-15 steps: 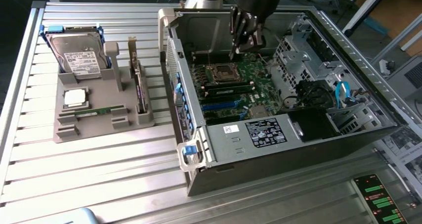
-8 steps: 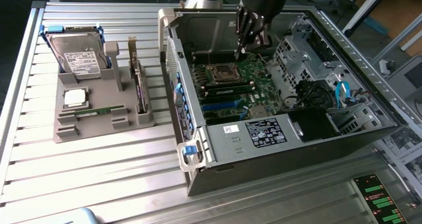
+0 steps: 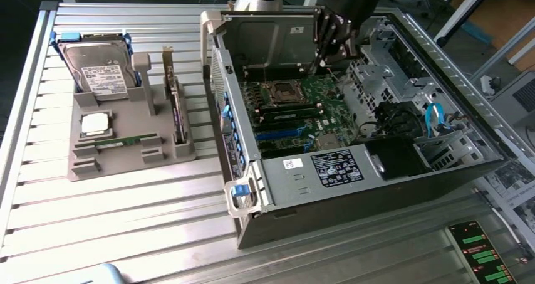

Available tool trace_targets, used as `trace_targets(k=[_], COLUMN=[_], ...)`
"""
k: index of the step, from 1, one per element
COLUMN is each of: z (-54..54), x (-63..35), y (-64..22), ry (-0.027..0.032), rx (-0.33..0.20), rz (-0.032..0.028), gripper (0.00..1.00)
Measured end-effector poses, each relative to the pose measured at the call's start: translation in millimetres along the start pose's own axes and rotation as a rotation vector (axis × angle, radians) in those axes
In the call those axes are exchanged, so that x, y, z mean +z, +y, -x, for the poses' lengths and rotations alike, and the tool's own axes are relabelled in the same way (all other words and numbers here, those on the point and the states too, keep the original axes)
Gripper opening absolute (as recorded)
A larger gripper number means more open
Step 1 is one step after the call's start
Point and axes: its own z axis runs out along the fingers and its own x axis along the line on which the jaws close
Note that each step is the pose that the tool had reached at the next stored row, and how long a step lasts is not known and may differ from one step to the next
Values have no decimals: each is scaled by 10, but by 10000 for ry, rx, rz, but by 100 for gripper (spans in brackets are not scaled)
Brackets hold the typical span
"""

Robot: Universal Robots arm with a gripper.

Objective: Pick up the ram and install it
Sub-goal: 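Press down the ram until it locks into place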

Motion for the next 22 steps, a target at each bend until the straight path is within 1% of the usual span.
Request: trace_targets(k=[2,5,19,22], z=[0,1,1,1], x=[0,0,0,0], y=[-37,-68,-68,-68], ry=[0,0,-1,-2], rx=[-1,-1,14,530], rz=[0,0,0,12], gripper=[10,10,10,10])
